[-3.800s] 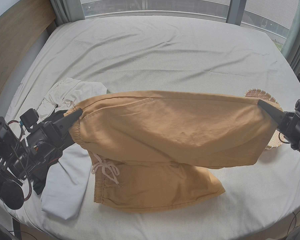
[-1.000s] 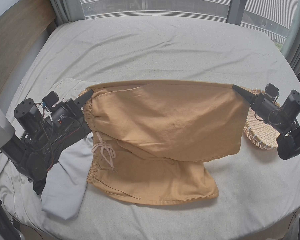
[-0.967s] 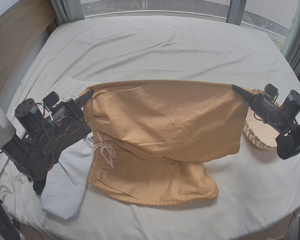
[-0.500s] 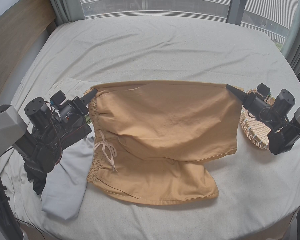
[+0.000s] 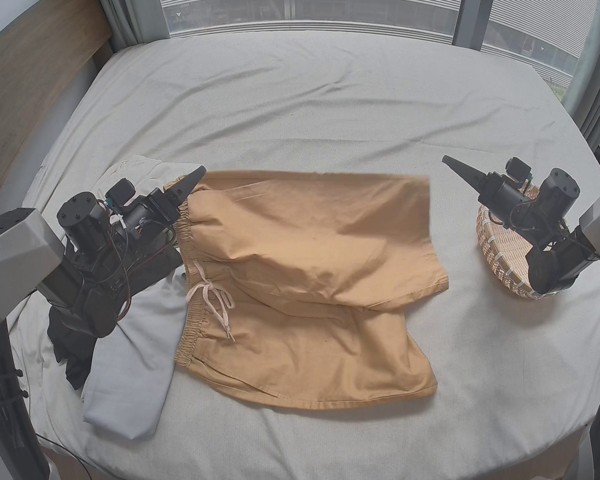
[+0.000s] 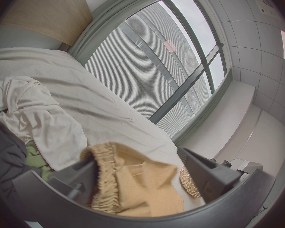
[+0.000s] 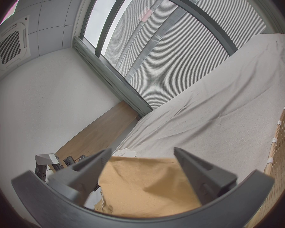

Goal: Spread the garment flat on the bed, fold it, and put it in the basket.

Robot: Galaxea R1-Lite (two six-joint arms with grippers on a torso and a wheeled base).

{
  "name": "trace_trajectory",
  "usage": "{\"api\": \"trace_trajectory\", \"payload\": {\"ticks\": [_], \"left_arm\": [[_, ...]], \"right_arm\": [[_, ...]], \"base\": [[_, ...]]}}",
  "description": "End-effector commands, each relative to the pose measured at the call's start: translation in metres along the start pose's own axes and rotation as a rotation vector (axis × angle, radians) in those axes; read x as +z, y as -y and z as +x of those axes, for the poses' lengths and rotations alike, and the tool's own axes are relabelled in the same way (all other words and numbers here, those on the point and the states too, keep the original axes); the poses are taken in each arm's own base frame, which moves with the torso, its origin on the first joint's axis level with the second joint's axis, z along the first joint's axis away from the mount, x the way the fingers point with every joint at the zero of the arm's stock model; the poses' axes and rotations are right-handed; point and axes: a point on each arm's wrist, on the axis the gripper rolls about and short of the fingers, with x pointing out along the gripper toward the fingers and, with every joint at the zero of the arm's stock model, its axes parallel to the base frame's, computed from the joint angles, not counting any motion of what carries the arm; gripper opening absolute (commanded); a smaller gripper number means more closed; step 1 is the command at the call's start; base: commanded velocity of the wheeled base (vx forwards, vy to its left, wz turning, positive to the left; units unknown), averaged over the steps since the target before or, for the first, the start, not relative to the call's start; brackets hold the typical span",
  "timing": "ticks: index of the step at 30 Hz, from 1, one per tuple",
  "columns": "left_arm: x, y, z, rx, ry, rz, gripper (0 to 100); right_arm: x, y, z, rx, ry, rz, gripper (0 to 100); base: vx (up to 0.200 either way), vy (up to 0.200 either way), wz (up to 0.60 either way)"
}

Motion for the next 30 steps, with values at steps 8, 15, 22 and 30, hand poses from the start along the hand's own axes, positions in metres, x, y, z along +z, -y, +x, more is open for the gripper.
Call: {"api": "trace_trajectory", "payload": {"ticks": [8, 15, 22, 30], "left_arm": [[-0.010, -0.007, -0.008, 0.046, -0.034, -0.020, 100], [-0.004, -0.005, -0.031, 0.100, -0.048, -0.007, 100], [0.018, 0.006, -0.067, 0.131, -0.049, 0.052, 100], [0.009, 0.034, -0.121, 0.034, -0.234, -0.004, 100]], "right_arm": [[-0.018, -0.021, -0.022, -0.013, -0.041, 0.013, 100], [-0.039, -0.038, -0.044, -0.044, -0.116, 0.004, 100], [-0.060, -0.058, -0.064, -0.056, -0.200, -0.023, 100], [-0.083, -0.079, -0.093, -0.079, -0.308, 0.036, 100]], "base": [[0.000, 0.000, 0.00], [0.000, 0.000, 0.00], [0.000, 0.000, 0.00], [0.000, 0.000, 0.00]]}}
